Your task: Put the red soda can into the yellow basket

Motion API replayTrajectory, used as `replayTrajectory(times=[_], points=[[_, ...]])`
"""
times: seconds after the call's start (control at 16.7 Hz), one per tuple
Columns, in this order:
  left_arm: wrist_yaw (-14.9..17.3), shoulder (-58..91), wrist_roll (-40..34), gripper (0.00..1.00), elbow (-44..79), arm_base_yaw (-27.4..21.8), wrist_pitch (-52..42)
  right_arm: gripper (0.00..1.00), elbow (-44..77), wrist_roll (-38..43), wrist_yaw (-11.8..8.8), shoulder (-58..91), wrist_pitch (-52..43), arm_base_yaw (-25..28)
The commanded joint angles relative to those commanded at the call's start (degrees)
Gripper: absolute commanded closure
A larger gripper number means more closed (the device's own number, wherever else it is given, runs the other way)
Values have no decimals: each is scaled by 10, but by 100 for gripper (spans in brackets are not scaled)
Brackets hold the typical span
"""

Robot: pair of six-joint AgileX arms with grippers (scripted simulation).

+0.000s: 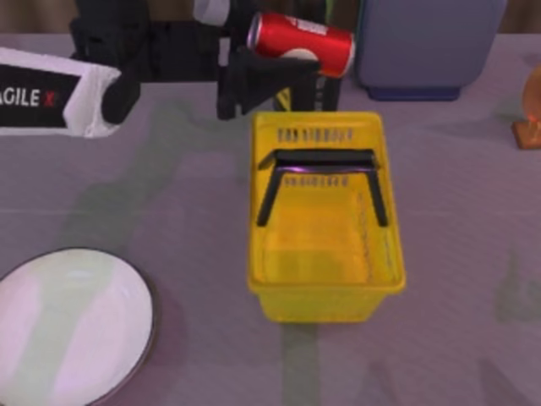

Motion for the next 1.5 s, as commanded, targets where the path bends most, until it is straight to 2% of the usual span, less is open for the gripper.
replayTrajectory(times=[0.42, 0.72, 1.5], points=[[-1, 107, -3, 100, -40, 12, 155, 0, 0, 0, 0, 0, 0, 0], [-1, 116, -4, 100, -45, 12, 165, 0, 0, 0, 0, 0, 0, 0], [-1, 116, -4, 2, -45, 12, 165, 0, 0, 0, 0, 0, 0, 0]])
